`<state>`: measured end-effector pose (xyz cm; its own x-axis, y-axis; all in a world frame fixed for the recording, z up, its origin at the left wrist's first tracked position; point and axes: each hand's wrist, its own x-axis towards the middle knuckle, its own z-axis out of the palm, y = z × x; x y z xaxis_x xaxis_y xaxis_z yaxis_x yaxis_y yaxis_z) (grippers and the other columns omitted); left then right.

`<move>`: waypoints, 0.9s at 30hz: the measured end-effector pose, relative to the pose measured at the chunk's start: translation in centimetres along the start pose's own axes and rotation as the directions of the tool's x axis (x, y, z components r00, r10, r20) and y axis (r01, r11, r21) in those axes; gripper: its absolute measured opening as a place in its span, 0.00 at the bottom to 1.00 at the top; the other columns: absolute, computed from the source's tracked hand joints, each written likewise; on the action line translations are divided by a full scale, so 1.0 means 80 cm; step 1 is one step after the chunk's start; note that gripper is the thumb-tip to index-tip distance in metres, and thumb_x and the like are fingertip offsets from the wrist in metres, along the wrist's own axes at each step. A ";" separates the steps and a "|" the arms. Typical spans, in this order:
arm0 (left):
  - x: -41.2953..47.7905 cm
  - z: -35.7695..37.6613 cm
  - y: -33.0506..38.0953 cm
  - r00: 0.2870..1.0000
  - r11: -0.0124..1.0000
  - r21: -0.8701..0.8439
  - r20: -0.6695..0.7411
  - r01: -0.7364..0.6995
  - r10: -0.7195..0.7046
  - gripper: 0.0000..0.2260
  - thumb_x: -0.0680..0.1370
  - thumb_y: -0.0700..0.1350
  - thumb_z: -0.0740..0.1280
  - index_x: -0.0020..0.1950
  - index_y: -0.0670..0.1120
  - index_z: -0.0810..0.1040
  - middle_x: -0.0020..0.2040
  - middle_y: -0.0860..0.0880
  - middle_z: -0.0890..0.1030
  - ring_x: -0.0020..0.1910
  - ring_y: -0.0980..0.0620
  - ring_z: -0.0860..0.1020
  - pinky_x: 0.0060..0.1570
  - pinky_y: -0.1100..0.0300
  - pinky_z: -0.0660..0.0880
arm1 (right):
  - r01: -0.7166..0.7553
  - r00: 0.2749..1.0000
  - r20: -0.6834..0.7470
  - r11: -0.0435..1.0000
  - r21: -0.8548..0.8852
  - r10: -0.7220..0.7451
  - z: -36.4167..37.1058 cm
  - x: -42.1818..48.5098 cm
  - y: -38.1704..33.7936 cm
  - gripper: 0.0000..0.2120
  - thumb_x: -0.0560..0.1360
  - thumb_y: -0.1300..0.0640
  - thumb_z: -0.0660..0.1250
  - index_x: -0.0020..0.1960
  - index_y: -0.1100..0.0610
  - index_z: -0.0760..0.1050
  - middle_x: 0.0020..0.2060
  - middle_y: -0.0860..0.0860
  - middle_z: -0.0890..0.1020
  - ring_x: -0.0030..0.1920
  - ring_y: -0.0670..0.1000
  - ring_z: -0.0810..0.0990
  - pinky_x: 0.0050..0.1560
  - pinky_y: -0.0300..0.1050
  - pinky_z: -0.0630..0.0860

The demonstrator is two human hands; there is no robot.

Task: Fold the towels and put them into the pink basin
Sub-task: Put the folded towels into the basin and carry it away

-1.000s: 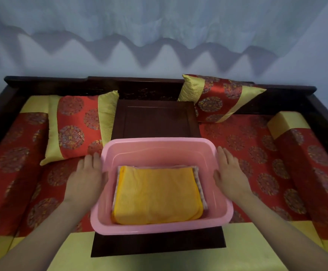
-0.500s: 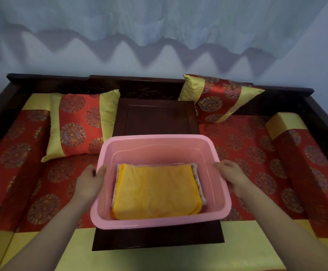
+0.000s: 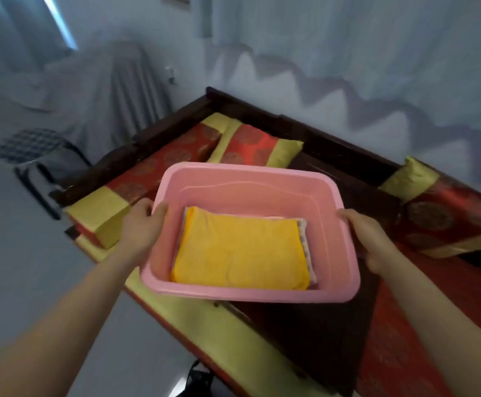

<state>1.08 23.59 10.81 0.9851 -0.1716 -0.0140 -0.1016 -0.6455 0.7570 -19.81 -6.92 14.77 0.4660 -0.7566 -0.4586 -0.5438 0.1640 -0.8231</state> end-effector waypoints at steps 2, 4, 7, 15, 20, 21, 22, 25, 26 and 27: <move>-0.035 -0.055 -0.038 0.989 0.994 -0.014 -0.096 0.112 -0.113 0.16 0.78 0.54 0.60 0.50 0.41 0.76 0.45 0.43 0.78 0.45 0.43 0.75 0.43 0.53 0.68 | 0.051 0.993 0.114 0.997 -0.059 -0.044 0.043 -0.024 -0.010 0.09 0.76 0.50 0.63 0.48 0.53 0.78 0.41 0.53 0.80 0.41 0.52 0.78 0.41 0.45 0.70; -0.077 -0.116 -0.084 0.962 0.981 -0.053 -0.195 0.186 -0.193 0.17 0.78 0.54 0.61 0.50 0.39 0.77 0.44 0.42 0.79 0.44 0.43 0.76 0.43 0.52 0.70 | 0.113 0.968 0.233 0.989 -0.098 -0.087 0.097 -0.058 -0.020 0.09 0.76 0.49 0.62 0.48 0.53 0.78 0.40 0.52 0.80 0.41 0.52 0.77 0.40 0.44 0.70; -0.138 -0.201 -0.147 0.906 0.956 -0.104 -0.305 0.274 -0.293 0.18 0.79 0.52 0.62 0.42 0.37 0.75 0.37 0.41 0.76 0.37 0.46 0.72 0.36 0.52 0.67 | 0.186 0.919 0.372 0.975 -0.123 -0.128 0.178 -0.111 -0.026 0.08 0.75 0.49 0.63 0.49 0.51 0.78 0.41 0.52 0.80 0.41 0.52 0.76 0.40 0.44 0.70; -0.310 -0.401 -0.324 0.715 0.881 -0.192 -0.522 0.432 -0.465 0.15 0.79 0.48 0.62 0.41 0.36 0.74 0.36 0.39 0.74 0.37 0.48 0.70 0.32 0.55 0.64 | 0.338 0.742 0.659 0.917 -0.212 -0.121 0.399 -0.304 0.021 0.09 0.75 0.50 0.63 0.45 0.54 0.77 0.37 0.52 0.78 0.37 0.52 0.74 0.37 0.43 0.69; -0.386 -0.501 -0.446 0.658 0.817 -0.178 -0.512 0.548 -0.553 0.17 0.79 0.50 0.61 0.42 0.37 0.76 0.40 0.38 0.78 0.40 0.44 0.74 0.40 0.53 0.67 | 0.382 0.707 0.699 0.889 -0.252 -0.105 0.517 -0.414 0.088 0.09 0.75 0.50 0.63 0.42 0.54 0.76 0.37 0.52 0.78 0.36 0.52 0.74 0.37 0.44 0.70; -0.397 -0.517 -0.471 0.651 0.809 -0.173 -0.512 0.561 -0.561 0.18 0.79 0.51 0.61 0.42 0.36 0.76 0.41 0.37 0.79 0.40 0.43 0.75 0.41 0.52 0.69 | 0.388 0.704 0.704 0.881 -0.269 -0.095 0.540 -0.433 0.102 0.09 0.75 0.50 0.63 0.41 0.54 0.76 0.37 0.52 0.78 0.36 0.51 0.74 0.38 0.44 0.70; -0.407 -0.535 -0.496 0.646 0.800 -0.164 -0.509 0.577 -0.570 0.19 0.78 0.52 0.61 0.42 0.36 0.76 0.42 0.36 0.80 0.41 0.41 0.76 0.42 0.50 0.71 | 0.398 0.709 0.700 0.870 -0.292 -0.089 0.565 -0.450 0.118 0.09 0.75 0.50 0.63 0.40 0.54 0.76 0.37 0.52 0.79 0.36 0.52 0.75 0.39 0.44 0.71; -0.425 -0.577 -0.568 0.615 0.767 -0.195 -0.493 0.611 -0.615 0.20 0.78 0.54 0.61 0.44 0.35 0.75 0.42 0.37 0.80 0.41 0.41 0.76 0.43 0.48 0.73 | 0.387 0.720 0.692 0.861 -0.331 -0.058 0.632 -0.494 0.155 0.11 0.73 0.48 0.63 0.40 0.55 0.76 0.41 0.55 0.80 0.41 0.55 0.77 0.47 0.47 0.72; -0.425 -0.584 -0.582 0.612 0.767 -0.197 -0.496 0.611 -0.616 0.21 0.78 0.54 0.61 0.45 0.34 0.74 0.42 0.37 0.79 0.40 0.42 0.75 0.41 0.49 0.72 | 0.394 0.727 0.684 0.853 -0.343 -0.060 0.646 -0.501 0.160 0.12 0.73 0.47 0.63 0.40 0.55 0.76 0.42 0.55 0.80 0.42 0.55 0.77 0.47 0.48 0.72; -0.424 -0.591 -0.598 0.614 0.763 -0.204 -0.485 0.614 -0.623 0.21 0.78 0.53 0.60 0.45 0.34 0.74 0.42 0.37 0.79 0.40 0.44 0.74 0.38 0.51 0.70 | 0.400 0.733 0.678 0.843 -0.359 -0.059 0.663 -0.510 0.165 0.12 0.72 0.47 0.62 0.40 0.55 0.76 0.42 0.56 0.80 0.43 0.56 0.76 0.47 0.48 0.71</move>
<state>-20.89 95.50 5.94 0.7351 0.6579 -0.1638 0.5554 -0.4458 0.7020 -8.97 59.64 4.86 0.8467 -0.1347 -0.5148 -0.5226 -0.3920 -0.7571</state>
